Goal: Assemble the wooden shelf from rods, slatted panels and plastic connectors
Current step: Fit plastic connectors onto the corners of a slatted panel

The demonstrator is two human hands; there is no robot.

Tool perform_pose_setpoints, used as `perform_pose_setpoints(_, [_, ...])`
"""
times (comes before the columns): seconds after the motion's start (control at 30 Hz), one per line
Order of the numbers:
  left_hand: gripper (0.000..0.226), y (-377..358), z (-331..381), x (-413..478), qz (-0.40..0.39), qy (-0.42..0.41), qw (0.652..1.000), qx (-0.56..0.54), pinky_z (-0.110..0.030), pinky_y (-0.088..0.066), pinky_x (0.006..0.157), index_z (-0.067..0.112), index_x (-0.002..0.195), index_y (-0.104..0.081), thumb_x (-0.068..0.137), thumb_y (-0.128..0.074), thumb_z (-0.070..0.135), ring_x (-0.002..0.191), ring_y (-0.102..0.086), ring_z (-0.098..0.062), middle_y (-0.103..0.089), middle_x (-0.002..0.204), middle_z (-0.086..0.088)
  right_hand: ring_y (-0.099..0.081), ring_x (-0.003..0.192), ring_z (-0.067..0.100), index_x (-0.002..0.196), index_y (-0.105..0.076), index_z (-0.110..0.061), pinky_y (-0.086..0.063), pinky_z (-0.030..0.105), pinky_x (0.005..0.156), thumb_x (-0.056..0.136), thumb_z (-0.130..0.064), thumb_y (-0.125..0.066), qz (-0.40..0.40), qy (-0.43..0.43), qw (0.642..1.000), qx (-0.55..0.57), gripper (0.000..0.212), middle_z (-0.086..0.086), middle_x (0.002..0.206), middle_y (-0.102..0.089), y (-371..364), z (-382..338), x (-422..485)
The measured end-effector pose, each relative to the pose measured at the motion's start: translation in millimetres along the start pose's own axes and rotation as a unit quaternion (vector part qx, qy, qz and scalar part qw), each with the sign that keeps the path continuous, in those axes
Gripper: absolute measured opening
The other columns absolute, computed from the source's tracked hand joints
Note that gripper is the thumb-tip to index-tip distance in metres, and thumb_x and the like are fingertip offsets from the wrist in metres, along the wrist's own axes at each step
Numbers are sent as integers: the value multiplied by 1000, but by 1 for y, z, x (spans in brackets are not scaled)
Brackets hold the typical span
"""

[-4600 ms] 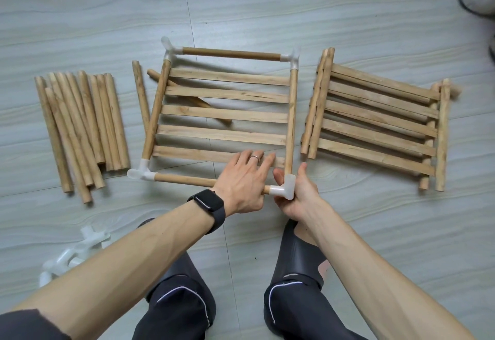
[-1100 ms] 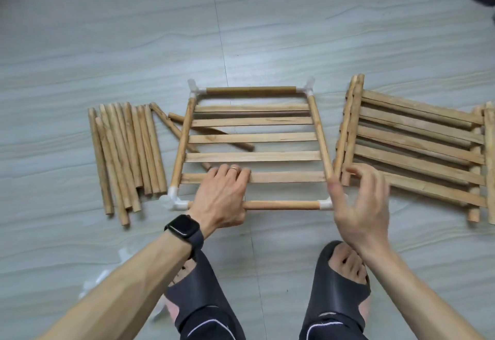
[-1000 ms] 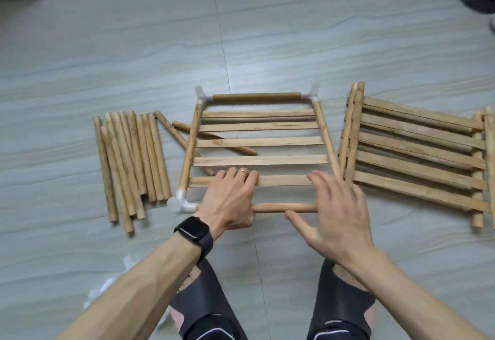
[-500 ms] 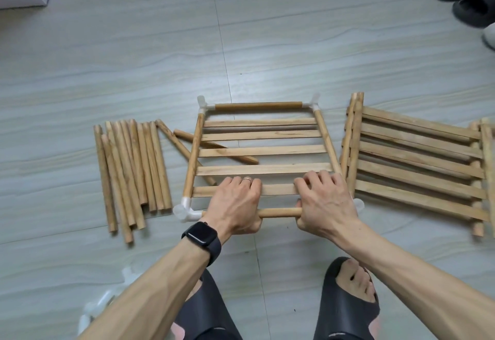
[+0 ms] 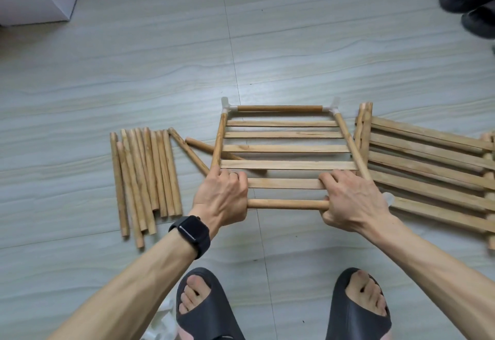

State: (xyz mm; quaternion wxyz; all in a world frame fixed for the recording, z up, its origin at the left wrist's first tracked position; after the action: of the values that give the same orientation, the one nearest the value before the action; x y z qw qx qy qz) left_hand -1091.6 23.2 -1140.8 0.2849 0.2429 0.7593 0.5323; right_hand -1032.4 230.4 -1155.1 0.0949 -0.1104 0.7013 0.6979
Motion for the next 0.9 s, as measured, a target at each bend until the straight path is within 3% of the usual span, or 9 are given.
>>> perform_pose_setpoints(0.13, [13,-8,8,12,-60,-19,998,6,-43,-40,97,17,90,-44,91,-32,23,65,-62,-25,-70,81,-5,-59,75,29,90,-59,-14,-38,33,61,68,-24,-62,15,-8,1000,9,25,5,84,-63,-3,3,0])
perform_pose_setpoints(0.23, [49,-10,2,19,-29,-46,995,-84,-39,-40,93,17,112,-53,94,-38,60,92,-61,-23,-66,107,-2,-59,77,31,93,-62,-14,-39,33,62,65,-23,-67,24,-27,999,13,30,5,87,-63,-5,9,0])
perform_pose_setpoints(0.33, [68,6,-30,22,95,-28,933,-346,-31,-44,80,24,134,-52,94,-31,76,100,-55,-13,-60,121,2,-61,83,31,103,-65,-14,-50,37,68,65,-25,-71,23,-43,999,17,40,6,94,-64,-8,28,0])
perform_pose_setpoints(0.4, [59,-13,-75,27,141,115,880,-438,-33,-45,83,25,140,-49,101,-28,64,110,-54,-14,-59,129,-1,-62,84,32,105,-67,-13,-54,40,70,63,-23,-72,17,-47,999,21,43,7,95,-65,-10,40,1])
perform_pose_setpoints(0.47, [51,-56,-93,36,32,202,904,-374,-43,-41,105,22,152,-38,106,-30,44,133,-45,-23,-49,149,-8,-63,84,34,106,-68,-12,-55,42,71,61,-23,-75,1,-43,999,19,47,8,94,-65,-15,41,2])
perform_pose_setpoints(0.53, [54,-93,-82,47,-90,146,952,-253,-49,-21,121,28,160,-20,107,-30,35,151,-23,-27,-24,166,-7,-63,83,33,106,-68,-11,-56,42,71,55,-25,-81,-2,-32,999,16,54,9,94,-65,-23,37,3])
perform_pose_setpoints(0.63, [54,-128,-65,56,-154,64,967,-194,-53,-5,125,38,160,-13,107,-21,46,157,-3,-23,-3,170,1,-62,80,32,104,-68,-12,-54,41,68,49,-27,-83,17,-29,999,37,59,8,93,-64,-33,30,3])
perform_pose_setpoints(0.83, [39,-144,-93,15,-118,119,947,-274,-46,-18,122,21,132,-54,108,-31,41,155,-17,-20,-28,165,-2,-58,79,28,100,-65,-14,-52,38,70,48,-25,-69,20,2,999,47,53,5,90,-61,-51,5,-2])
perform_pose_setpoints(0.9, [41,-135,-101,5,-99,170,907,-372,-40,-23,121,16,129,-59,109,-31,37,150,-27,-21,-37,160,-5,-59,81,29,100,-65,-14,-54,38,70,48,-23,-69,4,2,999,49,52,6,92,-62,-53,-2,2])
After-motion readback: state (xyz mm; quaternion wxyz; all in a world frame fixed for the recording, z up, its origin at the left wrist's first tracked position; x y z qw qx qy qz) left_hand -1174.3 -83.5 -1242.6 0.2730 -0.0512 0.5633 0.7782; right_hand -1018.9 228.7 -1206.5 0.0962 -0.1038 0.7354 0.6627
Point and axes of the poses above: each hand's wrist, its own x-axis towards the middle knuckle, its own y-axis out of the back of the hand, z = x × y, the point moved 8 cm from there along x, towards the middle knuckle
